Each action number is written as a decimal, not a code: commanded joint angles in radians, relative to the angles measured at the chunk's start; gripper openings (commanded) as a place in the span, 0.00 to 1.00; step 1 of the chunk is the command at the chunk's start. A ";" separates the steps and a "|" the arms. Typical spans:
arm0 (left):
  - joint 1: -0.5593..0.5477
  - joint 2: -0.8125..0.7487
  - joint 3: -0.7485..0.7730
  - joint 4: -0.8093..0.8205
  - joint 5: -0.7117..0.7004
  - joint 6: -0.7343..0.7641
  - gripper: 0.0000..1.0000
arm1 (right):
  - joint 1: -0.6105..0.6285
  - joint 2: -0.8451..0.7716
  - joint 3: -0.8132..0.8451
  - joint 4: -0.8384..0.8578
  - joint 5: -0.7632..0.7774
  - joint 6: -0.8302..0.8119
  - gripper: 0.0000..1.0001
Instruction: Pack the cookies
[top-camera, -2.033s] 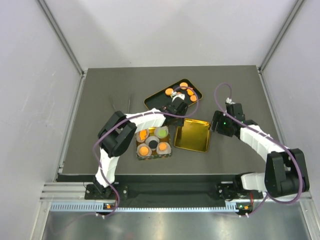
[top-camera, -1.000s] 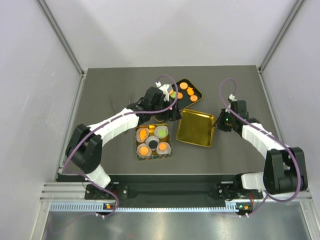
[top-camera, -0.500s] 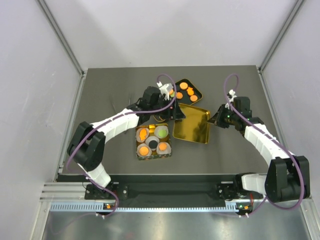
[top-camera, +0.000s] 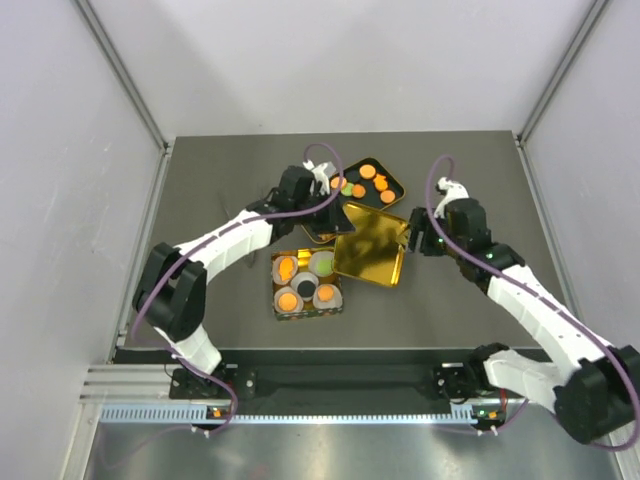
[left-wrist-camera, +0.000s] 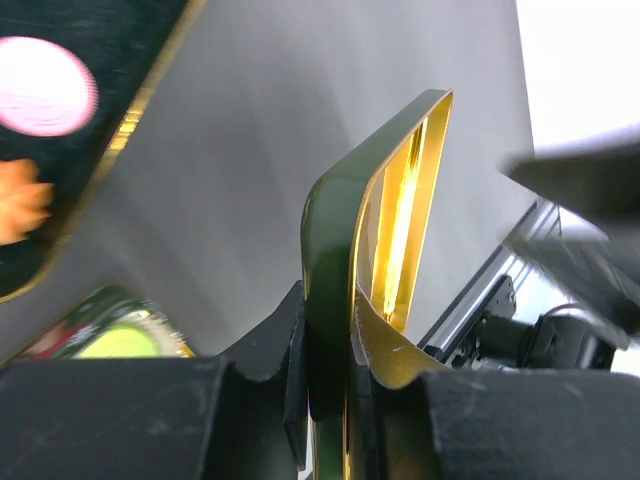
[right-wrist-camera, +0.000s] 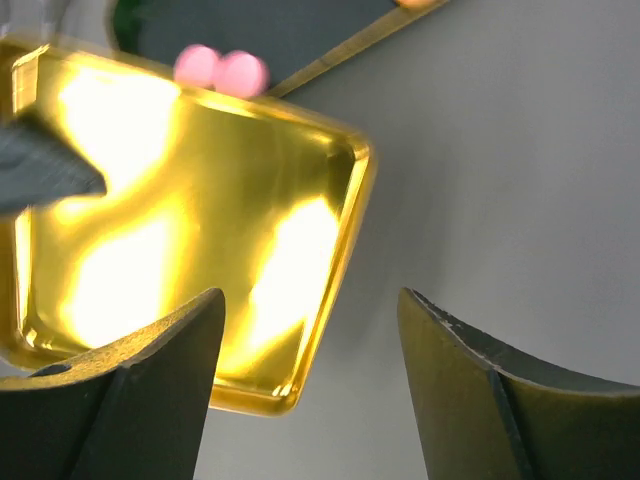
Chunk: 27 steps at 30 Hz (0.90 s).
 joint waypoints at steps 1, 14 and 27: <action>0.055 -0.052 0.082 -0.077 -0.011 -0.017 0.00 | 0.218 -0.109 0.093 -0.002 0.332 -0.157 0.70; 0.150 -0.049 0.223 -0.270 0.121 -0.087 0.00 | 0.955 0.072 0.084 0.200 0.955 -0.613 0.87; 0.164 -0.169 0.145 -0.301 0.138 -0.097 0.00 | 0.983 0.354 0.098 0.600 1.245 -1.023 0.93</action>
